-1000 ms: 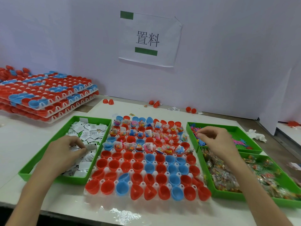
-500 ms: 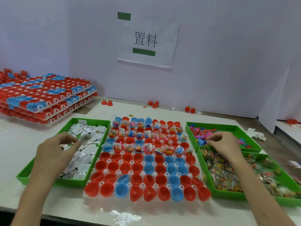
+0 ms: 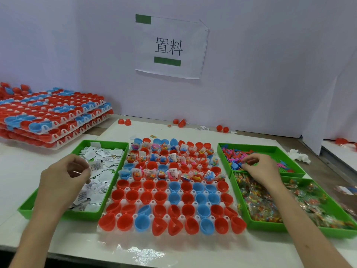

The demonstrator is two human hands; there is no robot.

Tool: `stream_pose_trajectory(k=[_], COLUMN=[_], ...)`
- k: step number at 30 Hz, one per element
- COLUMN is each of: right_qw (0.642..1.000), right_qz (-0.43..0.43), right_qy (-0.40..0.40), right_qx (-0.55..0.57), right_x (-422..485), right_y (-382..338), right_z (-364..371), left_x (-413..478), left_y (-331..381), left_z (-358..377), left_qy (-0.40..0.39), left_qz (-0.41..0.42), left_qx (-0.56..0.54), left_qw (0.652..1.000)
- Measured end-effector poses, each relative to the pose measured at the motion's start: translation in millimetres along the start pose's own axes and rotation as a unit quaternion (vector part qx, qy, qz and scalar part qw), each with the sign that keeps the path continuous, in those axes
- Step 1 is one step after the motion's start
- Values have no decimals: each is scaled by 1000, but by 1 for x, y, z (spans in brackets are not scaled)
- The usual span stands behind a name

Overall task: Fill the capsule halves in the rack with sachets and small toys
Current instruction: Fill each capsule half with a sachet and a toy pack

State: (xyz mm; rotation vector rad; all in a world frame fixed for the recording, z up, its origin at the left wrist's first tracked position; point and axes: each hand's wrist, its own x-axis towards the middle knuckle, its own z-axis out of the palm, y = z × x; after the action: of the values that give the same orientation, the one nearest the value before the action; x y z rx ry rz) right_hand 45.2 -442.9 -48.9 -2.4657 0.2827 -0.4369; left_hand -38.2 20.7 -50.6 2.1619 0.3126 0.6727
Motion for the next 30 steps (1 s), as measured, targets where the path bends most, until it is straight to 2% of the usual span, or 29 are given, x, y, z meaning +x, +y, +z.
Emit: stream_pose_trajectory(k=[6,12,16,20,23,27,30], right_qw=[1000,999,998,993,985,985,979], right_qz=[-17,-12,-8,-7,-16,-19,-21], right_qy=[21,40,51,112,170,159,166], right_qx=[-7,18,29,37,10,65,117], right_x=[0,2,2,1,-1,0,1], right_y=[0,3,5,2,0,1,-1], right_z=[3,5,5,3,0,-2,-7], left_x=[2,0,-1,-1,-3,-6,-5], left_y=[-2,0,0,1,3,6,5], left_z=[1,0,0,1,1,-1,-6], left_qy=[-27,-6,-22,-12,8,28,10], left_qz=[4,2,11,21,22,7,-6], left_qx=[17,18,30,32,13,-43,-125], left_qw=[999,1000,999,999,1000,999,992])
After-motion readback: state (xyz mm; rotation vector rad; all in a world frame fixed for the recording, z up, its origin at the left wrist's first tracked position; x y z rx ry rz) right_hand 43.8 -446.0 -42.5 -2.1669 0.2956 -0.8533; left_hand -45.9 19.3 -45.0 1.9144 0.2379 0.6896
